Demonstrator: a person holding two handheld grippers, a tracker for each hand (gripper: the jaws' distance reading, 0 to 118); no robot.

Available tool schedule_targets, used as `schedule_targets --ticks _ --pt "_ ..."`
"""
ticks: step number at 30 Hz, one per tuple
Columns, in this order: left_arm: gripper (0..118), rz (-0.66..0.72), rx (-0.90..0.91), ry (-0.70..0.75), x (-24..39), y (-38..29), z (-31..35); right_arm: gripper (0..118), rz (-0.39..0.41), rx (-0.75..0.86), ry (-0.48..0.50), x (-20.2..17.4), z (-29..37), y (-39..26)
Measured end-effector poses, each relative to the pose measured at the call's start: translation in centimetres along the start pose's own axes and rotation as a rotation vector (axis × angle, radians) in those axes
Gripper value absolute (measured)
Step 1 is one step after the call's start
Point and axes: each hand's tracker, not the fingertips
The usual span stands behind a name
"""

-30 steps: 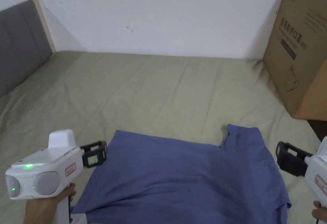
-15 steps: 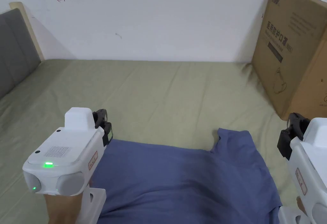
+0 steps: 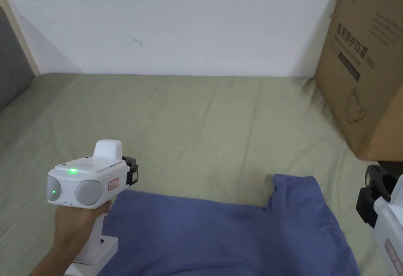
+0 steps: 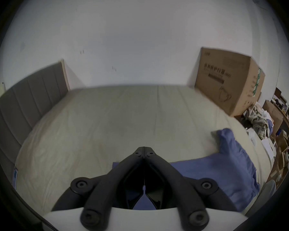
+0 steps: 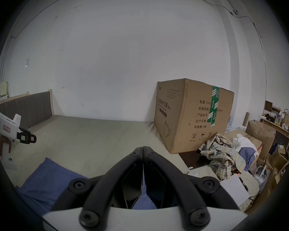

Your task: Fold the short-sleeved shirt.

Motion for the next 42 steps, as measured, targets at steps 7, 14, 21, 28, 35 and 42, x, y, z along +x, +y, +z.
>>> schedule_targets --ticks 7,14,21,28,35,42 --pt "92 0.063 -0.204 0.077 -4.1 -1.4 -11.3 0 0.022 -0.067 -0.013 0.0 -5.6 -1.8" --pt "80 0.042 -0.404 0.12 -6.0 -4.7 -16.9 0 0.014 -0.138 -0.021 0.0 -9.3 -4.1" --pt "5 0.001 -0.378 0.043 -3.5 -4.6 -15.0 1 -0.058 -0.3 -0.003 1.4 -12.9 -6.2" --pt "1 -0.025 -0.176 0.074 -2.3 -3.2 -11.0 100 -0.114 -0.538 -0.043 3.6 -19.3 -11.4" --pt "1 -0.031 -0.131 0.043 -1.9 -2.0 -7.1 80 -0.09 -0.788 0.005 4.0 -23.9 -17.6" --pt "1 -0.019 -0.13 0.045 -3.6 -2.7 -6.9 3 -0.033 -0.773 0.069 1.0 -21.4 -15.5"
